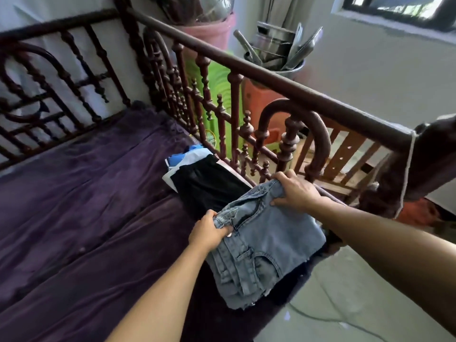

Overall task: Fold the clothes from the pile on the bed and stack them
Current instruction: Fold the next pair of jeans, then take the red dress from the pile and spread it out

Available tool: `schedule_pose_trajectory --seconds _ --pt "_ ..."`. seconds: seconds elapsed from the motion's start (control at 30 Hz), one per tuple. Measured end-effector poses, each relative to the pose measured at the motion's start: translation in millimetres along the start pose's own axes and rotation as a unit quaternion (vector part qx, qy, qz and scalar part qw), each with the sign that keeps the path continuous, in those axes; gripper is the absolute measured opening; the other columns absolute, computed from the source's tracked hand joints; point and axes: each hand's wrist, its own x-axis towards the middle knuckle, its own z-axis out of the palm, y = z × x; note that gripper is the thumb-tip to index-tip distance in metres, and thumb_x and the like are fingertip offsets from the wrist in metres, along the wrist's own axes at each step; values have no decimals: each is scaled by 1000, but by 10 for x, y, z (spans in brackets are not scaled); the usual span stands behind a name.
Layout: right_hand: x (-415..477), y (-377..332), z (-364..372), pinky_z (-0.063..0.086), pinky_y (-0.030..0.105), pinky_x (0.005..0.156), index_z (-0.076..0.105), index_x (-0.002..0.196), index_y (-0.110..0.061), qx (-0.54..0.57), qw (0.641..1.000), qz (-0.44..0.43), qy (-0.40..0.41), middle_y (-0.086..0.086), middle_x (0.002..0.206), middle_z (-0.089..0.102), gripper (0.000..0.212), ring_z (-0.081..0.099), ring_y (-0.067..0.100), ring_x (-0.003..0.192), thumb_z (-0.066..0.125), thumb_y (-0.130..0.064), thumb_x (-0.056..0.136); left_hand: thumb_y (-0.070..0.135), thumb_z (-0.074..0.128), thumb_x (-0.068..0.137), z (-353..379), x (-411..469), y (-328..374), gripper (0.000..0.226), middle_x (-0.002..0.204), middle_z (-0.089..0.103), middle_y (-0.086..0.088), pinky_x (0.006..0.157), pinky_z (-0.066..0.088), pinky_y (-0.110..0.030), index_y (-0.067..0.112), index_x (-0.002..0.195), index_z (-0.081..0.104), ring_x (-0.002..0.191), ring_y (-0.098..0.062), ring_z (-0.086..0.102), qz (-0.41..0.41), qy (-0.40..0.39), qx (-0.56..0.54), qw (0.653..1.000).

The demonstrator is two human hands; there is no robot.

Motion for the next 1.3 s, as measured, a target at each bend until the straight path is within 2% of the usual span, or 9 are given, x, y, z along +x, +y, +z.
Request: schedule_pose_trajectory --seconds 0.1,0.27,0.37,0.57,0.67,0.77,0.87,0.97,1.3 --pt "297 130 370 47 43 94 18 151 -28 -60 997 -11 -54 13 154 22 90 40 35 131 68 -51 80 56 56 86 257 348 -80 78 147 31 -8 103 34 -45 26 148 19 132 -31 34 -32 -21 96 995" --pt "344 187 1107 47 48 96 41 144 -26 -113 987 -117 -3 18 148 41 66 42 38 134 49 -57 86 80 29 77 816 447 -373 90 159 -16 -9 116 2 -53 39 150 -4 144 -31 -19 59 -75 235 967" --pt "368 283 1520 26 47 110 37 147 -27 -137 984 -103 -41 14 154 32 68 30 35 141 24 -66 93 84 -1 65 1068 461 -565 92 155 -29 -9 115 3 -58 42 143 -23 139 -31 -32 72 -94 238 964" --pt "466 464 1908 9 42 115 6 153 -36 -151 979 -81 -110 5 161 3 73 4 25 149 5 -71 89 74 15 87 1399 432 -669 79 153 27 -21 94 35 -63 26 148 29 140 -43 24 66 -53 265 960" --pt "455 432 1803 10 43 117 1 153 -36 -154 976 -80 -130 6 162 -1 76 1 26 149 1 -72 85 68 22 86 1334 401 -582 75 158 4 -21 102 27 -66 30 150 12 144 -43 6 87 -47 271 958" --pt "465 294 1596 13 45 117 -5 153 -33 -190 964 -77 -170 9 162 -7 72 -1 28 149 11 -67 92 57 28 96 1096 244 -533 69 155 -27 -10 115 4 -55 33 150 -9 143 -34 -21 50 -131 262 955" --pt "436 74 1330 27 45 112 22 151 -24 -183 963 -77 -181 14 158 12 66 13 32 145 40 -53 95 39 38 98 841 -155 -474 54 156 12 -11 112 20 -48 26 148 20 143 -32 17 7 -125 242 962" --pt "309 -207 1128 37 39 102 47 136 -21 -213 956 -140 -148 8 148 32 48 34 27 134 45 -43 93 34 40 97 670 -715 -521 39 132 43 -8 102 33 -43 19 132 43 124 -30 42 -54 -88 222 970" --pt "-858 -1993 797 43 33 81 60 114 -20 -115 903 -399 -110 4 121 56 31 55 27 114 44 -37 94 38 46 94 99 -3001 -1291 36 127 56 2 97 44 -33 23 125 53 119 -21 53 -232 112 158 953"
